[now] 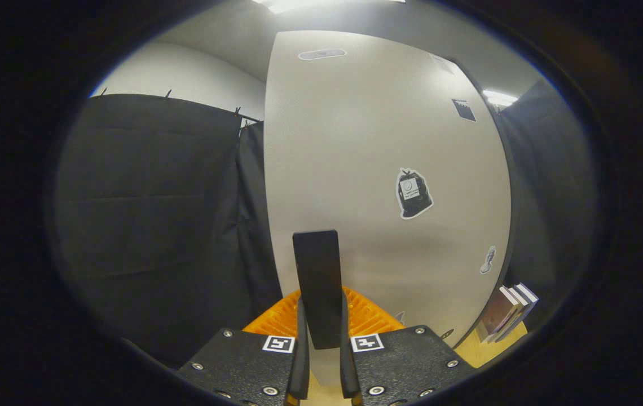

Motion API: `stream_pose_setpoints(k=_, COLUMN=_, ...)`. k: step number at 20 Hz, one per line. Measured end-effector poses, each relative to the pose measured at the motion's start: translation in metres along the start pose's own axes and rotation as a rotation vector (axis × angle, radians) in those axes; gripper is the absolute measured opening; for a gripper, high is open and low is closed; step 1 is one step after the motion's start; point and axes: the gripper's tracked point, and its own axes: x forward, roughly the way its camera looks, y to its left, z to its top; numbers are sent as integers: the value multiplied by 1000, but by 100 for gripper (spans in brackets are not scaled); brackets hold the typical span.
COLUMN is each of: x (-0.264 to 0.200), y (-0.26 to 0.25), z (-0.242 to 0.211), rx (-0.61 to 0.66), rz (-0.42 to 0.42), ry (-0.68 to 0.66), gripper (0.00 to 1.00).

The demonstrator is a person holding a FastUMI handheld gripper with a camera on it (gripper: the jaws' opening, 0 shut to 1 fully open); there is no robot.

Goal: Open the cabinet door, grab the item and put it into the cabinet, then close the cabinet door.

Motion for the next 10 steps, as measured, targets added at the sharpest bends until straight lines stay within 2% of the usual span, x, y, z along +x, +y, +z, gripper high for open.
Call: stream_pose_setpoints(k=10, x=-24, y=-11, z=0, rx=39, rz=35, ry=2, gripper=22)
